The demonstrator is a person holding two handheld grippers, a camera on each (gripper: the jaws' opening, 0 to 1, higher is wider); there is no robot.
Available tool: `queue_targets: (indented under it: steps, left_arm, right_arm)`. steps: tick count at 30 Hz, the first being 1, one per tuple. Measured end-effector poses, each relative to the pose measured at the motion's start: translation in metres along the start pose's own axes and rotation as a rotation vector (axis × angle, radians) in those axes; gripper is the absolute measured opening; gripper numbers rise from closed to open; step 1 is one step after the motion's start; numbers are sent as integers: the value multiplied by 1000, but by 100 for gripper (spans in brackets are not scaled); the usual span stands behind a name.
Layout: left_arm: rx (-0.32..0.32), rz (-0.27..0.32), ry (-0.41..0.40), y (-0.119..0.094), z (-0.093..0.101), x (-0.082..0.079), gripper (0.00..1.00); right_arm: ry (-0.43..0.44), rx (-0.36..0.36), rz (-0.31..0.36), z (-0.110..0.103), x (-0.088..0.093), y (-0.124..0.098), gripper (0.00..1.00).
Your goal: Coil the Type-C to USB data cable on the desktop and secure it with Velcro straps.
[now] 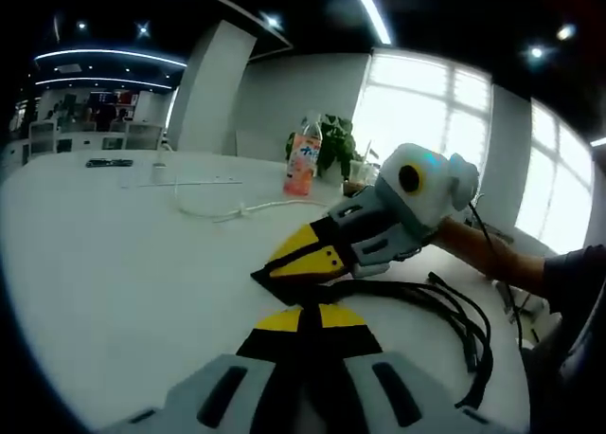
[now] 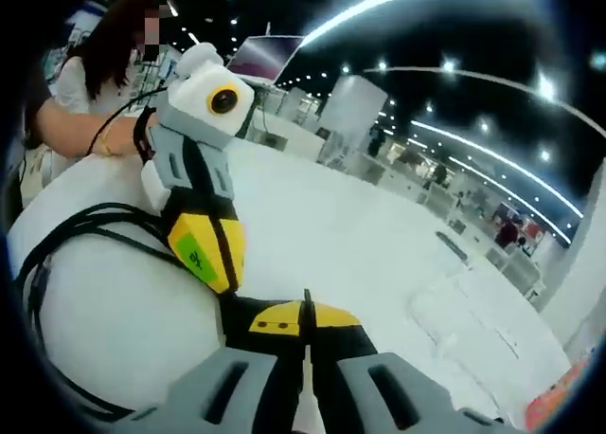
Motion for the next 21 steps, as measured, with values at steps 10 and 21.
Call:
queue_targets:
  steps: [10, 21]
  left_arm:
    - [-1, 2, 0, 0, 0, 0, 4]
    - [2, 2, 2, 1, 0, 0, 4]
  right_arm:
    - [-43, 110, -54, 22, 6, 5, 6]
    - [-143, -158, -69, -16, -10, -10, 0]
Point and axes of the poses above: the point that each gripper's makers call its tool centre point, and the gripper's own axes: y roughly forward along the fingers, z roughly to its right, x roughly out of its underside, the point moved 2 cm from there along -y, roughly backward along the fingers, and after that the axes turned 14 degrees about -z, right-handed, at the moved point
